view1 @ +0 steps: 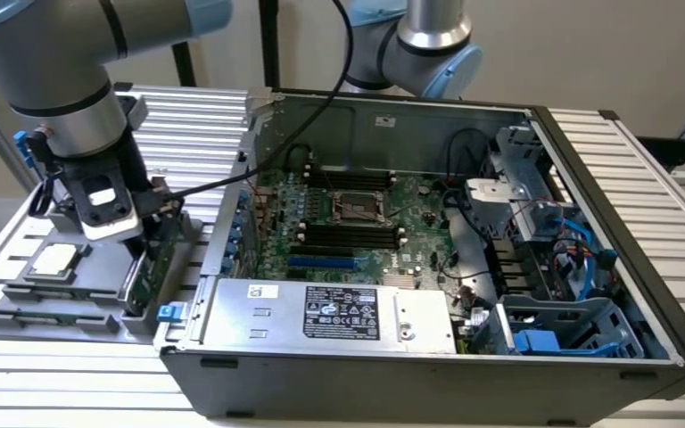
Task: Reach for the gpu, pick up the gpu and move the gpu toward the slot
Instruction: 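Pick up the gpu and move the gpu toward the slot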
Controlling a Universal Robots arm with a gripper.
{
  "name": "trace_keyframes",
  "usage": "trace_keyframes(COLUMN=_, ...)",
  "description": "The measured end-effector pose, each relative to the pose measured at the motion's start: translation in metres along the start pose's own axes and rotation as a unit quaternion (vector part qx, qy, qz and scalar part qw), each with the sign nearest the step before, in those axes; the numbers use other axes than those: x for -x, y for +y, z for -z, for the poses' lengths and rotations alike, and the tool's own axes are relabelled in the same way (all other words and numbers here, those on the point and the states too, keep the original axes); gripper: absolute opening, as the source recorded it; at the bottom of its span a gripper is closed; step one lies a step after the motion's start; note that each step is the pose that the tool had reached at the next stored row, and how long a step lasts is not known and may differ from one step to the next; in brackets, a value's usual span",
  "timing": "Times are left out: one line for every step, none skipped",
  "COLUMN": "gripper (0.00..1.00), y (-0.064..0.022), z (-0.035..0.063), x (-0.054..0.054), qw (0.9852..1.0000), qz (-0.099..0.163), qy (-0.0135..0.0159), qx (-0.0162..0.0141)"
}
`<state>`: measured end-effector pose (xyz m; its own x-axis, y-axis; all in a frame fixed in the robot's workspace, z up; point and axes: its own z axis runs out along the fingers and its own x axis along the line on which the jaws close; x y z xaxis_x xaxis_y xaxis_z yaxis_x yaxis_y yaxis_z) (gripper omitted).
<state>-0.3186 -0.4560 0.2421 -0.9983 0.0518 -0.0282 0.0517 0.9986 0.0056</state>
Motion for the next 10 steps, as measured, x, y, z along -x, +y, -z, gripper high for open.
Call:
trace_keyframes(gripper=0.26, y=0.0, z=0.0, x=0.0006, qw=1.0, qz=0.0, qy=0.0014, qx=-0.0001)
trace_keyframes(gripper=0.26, y=0.0001, z=0.0, x=0.0013, qw=1.0, qz=0.0, qy=0.003, qx=-0.0002)
trace_keyframes(gripper=0.26, y=0.0001, z=0.0001, x=0.0018, qw=1.0, qz=0.0, qy=0.0042, qx=-0.0002)
trace_keyframes(gripper=0.26, y=0.0001, z=0.0001, x=0.0021, qw=1.0, qz=0.0, qy=0.0052, qx=-0.0002)
trace_keyframes(gripper=0.26, y=0.0001, z=0.0004, x=0.0022, qw=1.0, qz=0.0, qy=0.0061, qx=-0.0003)
trace_keyframes(gripper=0.26, y=0.0001, z=0.001, x=0.0024, qw=1.0, qz=0.0, qy=0.0072, qx=-0.0004)
trace_keyframes(gripper=0.26, y=0.0001, z=0.0017, x=0.0026, qw=1.0, qz=0.0, qy=0.0083, qx=-0.0005)
trace_keyframes(gripper=0.26, y=0.0001, z=0.0025, x=0.0028, qw=1.0, qz=0.0, qy=0.0094, qx=-0.0005)
trace_keyframes(gripper=0.26, y=0.0002, z=0.0034, x=0.003, qw=0.9999, qz=0.0, qy=0.0106, qx=-0.0005)
trace_keyframes(gripper=0.26, y=0.0002, z=0.0044, x=0.0032, qw=0.9999, qz=0.0, qy=0.0117, qx=-0.0006)
